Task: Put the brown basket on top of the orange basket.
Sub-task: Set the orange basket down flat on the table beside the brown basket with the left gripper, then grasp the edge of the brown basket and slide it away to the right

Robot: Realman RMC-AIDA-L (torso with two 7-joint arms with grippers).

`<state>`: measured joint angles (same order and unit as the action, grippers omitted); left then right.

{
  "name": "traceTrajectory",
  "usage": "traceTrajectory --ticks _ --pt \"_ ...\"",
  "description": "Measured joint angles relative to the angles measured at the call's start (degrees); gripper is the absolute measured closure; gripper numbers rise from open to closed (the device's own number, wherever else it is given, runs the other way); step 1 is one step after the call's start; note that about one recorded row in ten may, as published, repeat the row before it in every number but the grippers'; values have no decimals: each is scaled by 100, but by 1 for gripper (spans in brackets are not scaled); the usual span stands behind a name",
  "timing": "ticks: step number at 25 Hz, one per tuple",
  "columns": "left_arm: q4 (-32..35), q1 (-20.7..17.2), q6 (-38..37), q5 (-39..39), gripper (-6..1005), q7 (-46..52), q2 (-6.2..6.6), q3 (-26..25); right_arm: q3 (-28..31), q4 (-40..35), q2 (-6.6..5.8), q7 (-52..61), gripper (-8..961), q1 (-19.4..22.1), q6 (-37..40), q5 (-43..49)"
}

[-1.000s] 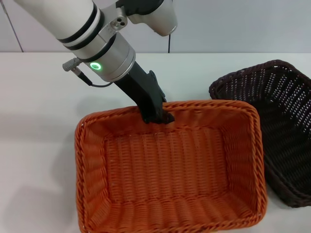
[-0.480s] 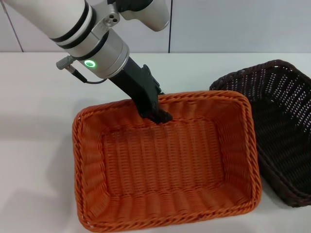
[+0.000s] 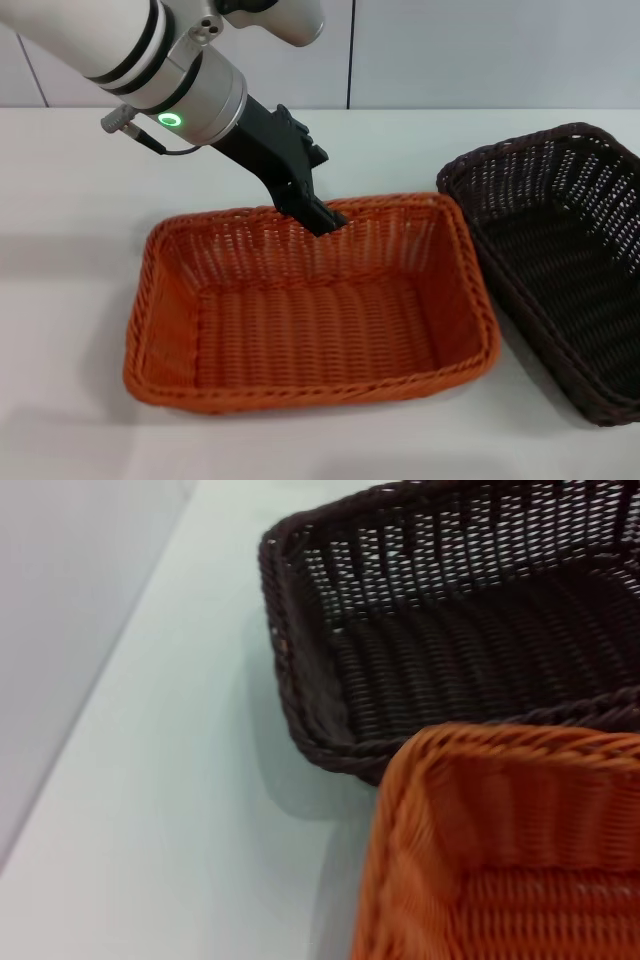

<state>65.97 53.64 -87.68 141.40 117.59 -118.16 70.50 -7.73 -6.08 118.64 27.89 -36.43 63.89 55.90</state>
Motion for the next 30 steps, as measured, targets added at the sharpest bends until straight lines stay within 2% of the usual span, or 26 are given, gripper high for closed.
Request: traceTrajectory --ticks 1,3,6,7,10,11,12,13,15,16,18,20,21,22,23,25,26,27,30 --pt "0 0 0 0 313 0 0 0 -2 1 0 -1 396 3 0 0" --pt "247 -239 296 -8 255 -14 -13 25 -15 2 0 -1 396 5 0 0" --pt "302 -305 379 -17 180 -16 -15 26 -82 -18 -1 -3 396 5 0 87" --pt "462 -484 603 -89 155 -33 -26 26 -165 -49 -5 -1 396 5 -1 183" --pt "695 -837 1032 -409 155 -65 -31 46 -565 -256 -58 110 397 11 0 728" --pt "695 -837 1032 -409 155 -65 -31 46 -708 -372 -73 254 397 32 1 925" --pt "781 -1035 1320 -639 155 -86 -25 87 -860 -531 -85 453 397 64 9 1119" --pt "781 -1035 1320 -639 155 -86 -25 87 -1013 -727 -94 743 397 110 25 1339" --pt "885 -1480 2096 -1360 155 -344 -22 214 -1398 -1231 -112 1523 397 215 63 1857" --pt "885 -1480 2096 -1360 155 -344 -22 214 -1597 -1467 -135 1914 397 267 89 2106" --pt "886 -2191 3252 -2946 155 -1124 -35 465 -1959 -1964 -215 2760 397 362 193 2670" --pt "850 -2522 3928 -3953 155 -1660 -36 715 -2221 -2433 -374 3639 397 434 472 3313" --pt "850 -2522 3928 -3953 155 -1660 -36 715 -2291 -2614 -454 4022 397 453 610 3575" --pt "766 -2934 4751 -5342 155 -2614 -37 1155 -2321 -2812 -547 4425 397 451 806 3925" --pt "684 -3071 5016 -6018 155 -3179 -40 1314 -2343 -3043 -640 4824 397 428 1027 4353" --pt "486 -3196 5194 -6926 155 -3932 -46 1483 -2327 -3441 -767 5354 398 340 1408 5229" --pt "114 -3244 5147 -8045 155 -4721 -49 1573 -2312 -3616 -803 5543 398 293 1554 5606" --pt "13 -3244 5100 -8341 155 -4917 -51 1581 -2293 -3817 -828 5709 398 251 1685 6008" --pt "-1009 -3124 4439 -10304 155 -6428 -58 1641 -2281 -4313 -859 5958 398 164 2110 7001"
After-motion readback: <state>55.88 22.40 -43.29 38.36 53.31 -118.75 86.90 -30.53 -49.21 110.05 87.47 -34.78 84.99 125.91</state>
